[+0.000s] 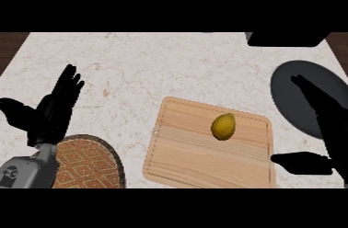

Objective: Pick the lemon from the cutting board and place it in the pan

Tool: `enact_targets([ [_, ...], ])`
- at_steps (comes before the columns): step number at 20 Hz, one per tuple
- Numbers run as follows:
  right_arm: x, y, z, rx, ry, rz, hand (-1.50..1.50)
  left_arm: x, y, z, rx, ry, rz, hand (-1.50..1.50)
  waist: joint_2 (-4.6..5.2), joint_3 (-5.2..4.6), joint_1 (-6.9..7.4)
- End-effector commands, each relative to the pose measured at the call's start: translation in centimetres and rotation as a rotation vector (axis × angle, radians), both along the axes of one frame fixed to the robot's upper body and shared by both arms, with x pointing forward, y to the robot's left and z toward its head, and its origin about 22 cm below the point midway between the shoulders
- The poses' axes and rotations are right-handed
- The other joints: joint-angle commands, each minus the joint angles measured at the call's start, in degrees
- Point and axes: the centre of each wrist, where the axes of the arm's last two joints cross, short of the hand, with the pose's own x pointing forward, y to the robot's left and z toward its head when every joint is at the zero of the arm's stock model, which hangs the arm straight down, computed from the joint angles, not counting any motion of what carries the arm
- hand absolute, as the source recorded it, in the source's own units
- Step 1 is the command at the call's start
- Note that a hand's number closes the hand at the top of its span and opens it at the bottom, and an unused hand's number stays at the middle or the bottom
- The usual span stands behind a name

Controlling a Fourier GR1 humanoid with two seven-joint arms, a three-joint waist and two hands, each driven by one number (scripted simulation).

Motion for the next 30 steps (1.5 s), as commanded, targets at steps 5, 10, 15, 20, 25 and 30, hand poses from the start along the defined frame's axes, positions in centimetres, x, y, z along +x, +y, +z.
enact_targets([
  [5,2.9,3.4,-1.2,-0.124,0.432,0.068,-1.50,1.2,-0.4,1.6,-0.002,0.005,-0.002,0.00,0.03,0.06,-0.01],
  [10,3.4,6.2,-0.8,-0.175,0.499,0.115,-1.50,1.3,1.1,1.1,-0.011,0.006,0.002,0.00,-0.13,0.09,-0.71],
  [15,3.9,8.0,-1.7,-0.298,0.516,0.102,-1.50,0.4,-0.5,0.2,-0.009,0.024,0.001,0.00,-0.17,0.09,-0.51],
  [20,3.7,10.5,-1.7,-0.420,0.508,0.065,-1.50,0.7,-0.1,0.9,-0.005,0.024,-0.020,0.00,-0.27,0.04,-0.55],
  [25,6.7,10.9,-0.4,-0.354,0.488,0.060,-1.50,0.2,0.8,0.9,0.006,0.005,0.001,0.00,-0.18,0.11,-0.48],
  [30,6.2,14.3,-3.2,-0.393,0.523,0.066,-1.50,1.0,0.2,0.9,-0.019,-0.002,-0.001,0.00,-0.13,0.10,-0.87],
])
